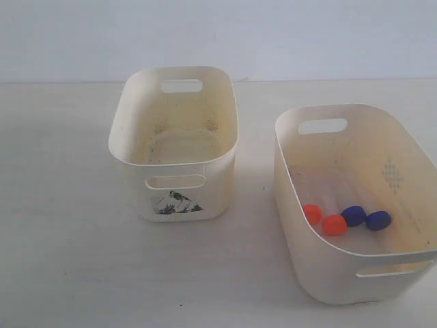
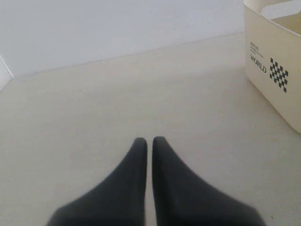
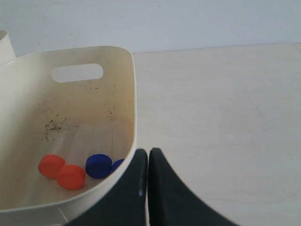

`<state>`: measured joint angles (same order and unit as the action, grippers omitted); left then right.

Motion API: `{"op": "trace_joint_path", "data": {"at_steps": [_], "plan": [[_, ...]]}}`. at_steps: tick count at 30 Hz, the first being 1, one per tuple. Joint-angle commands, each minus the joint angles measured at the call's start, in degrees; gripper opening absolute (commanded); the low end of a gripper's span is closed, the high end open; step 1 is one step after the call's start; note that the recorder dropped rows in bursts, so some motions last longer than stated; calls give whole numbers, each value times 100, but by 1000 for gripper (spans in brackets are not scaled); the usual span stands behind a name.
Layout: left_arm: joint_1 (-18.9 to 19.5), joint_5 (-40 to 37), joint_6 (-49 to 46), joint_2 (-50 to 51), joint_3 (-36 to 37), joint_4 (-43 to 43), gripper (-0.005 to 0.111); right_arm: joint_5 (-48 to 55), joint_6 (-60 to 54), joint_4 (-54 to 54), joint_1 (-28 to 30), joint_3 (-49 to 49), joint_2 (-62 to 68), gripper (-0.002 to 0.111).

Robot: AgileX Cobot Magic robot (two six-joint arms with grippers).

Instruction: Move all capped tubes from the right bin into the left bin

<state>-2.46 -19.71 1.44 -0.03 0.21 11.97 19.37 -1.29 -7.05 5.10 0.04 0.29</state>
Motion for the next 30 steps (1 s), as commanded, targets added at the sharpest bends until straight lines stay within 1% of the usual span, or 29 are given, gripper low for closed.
{"op": "trace_joint_path", "data": {"at_steps": [1, 24, 25, 30], "plan": [[-8, 23, 54, 3, -21, -18, 4, -53, -8, 1, 6, -4, -29, 0], [-8, 23, 54, 3, -21, -18, 4, -88, -8, 1, 6, -4, -29, 0], [-8, 23, 54, 3, -21, -18, 4, -147, -8, 1, 6, -4, -29, 0], [-8, 23, 54, 3, -21, -18, 4, -1376, -8, 1, 6, -4, -29, 0]]}}
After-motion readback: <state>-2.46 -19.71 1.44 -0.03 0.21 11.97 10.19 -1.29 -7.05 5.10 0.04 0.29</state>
